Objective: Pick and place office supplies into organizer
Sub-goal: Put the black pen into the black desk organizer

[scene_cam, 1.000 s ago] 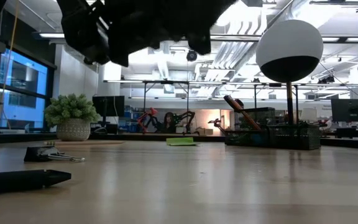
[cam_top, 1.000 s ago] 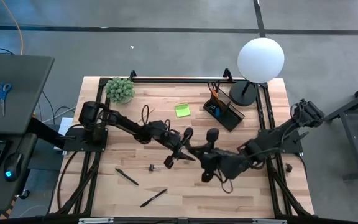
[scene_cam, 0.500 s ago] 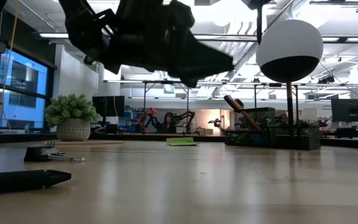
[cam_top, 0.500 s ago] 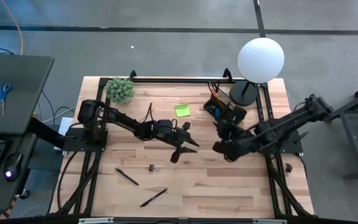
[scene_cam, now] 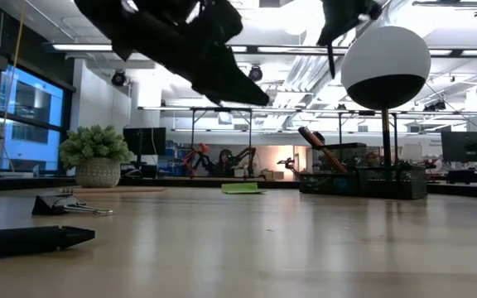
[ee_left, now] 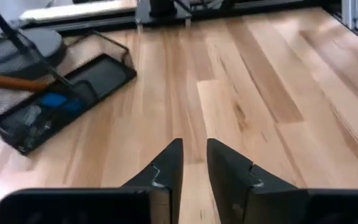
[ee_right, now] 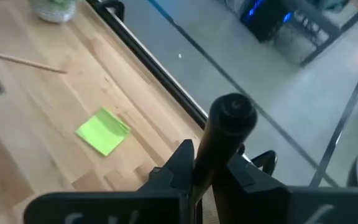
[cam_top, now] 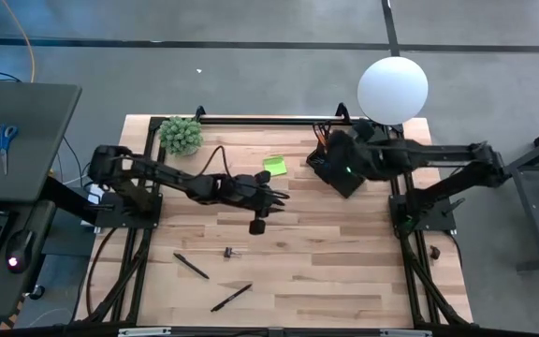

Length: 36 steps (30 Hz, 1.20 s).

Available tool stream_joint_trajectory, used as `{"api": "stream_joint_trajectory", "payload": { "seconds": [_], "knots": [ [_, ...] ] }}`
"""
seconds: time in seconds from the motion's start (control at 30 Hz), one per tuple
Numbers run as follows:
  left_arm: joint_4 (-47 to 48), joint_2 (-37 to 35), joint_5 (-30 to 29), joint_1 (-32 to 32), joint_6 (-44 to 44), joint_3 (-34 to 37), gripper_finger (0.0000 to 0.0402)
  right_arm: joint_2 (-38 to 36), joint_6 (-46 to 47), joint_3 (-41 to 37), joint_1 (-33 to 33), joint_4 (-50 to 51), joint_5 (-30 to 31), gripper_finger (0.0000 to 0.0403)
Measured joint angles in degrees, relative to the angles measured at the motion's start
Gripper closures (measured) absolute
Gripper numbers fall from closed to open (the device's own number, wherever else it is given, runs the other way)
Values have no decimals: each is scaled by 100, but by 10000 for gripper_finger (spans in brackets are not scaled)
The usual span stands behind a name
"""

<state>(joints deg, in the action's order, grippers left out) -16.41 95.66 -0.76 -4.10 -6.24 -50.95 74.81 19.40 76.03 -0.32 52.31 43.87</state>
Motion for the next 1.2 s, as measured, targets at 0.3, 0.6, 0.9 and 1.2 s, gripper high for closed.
{"api": "stream_joint_trajectory", "payload": {
  "seconds": [0.3,0.6,0.9,1.2],
  "knots": [
    [847,-188,-484,-2,46,5,378,203,-485,-2,-1315,-662,-860,372],
    [944,-188,-490,-2,4,3,400,64,-652,-683,-2390,-1637,-1842,375],
    [1026,-188,-638,-2,46,3,401,-221,-616,-2375,-2604,-3123,-1974,382],
    [1064,-188,-638,-2,52,3,401,-260,-279,-2976,-2662,-3226,-1950,358]
  ]
}}
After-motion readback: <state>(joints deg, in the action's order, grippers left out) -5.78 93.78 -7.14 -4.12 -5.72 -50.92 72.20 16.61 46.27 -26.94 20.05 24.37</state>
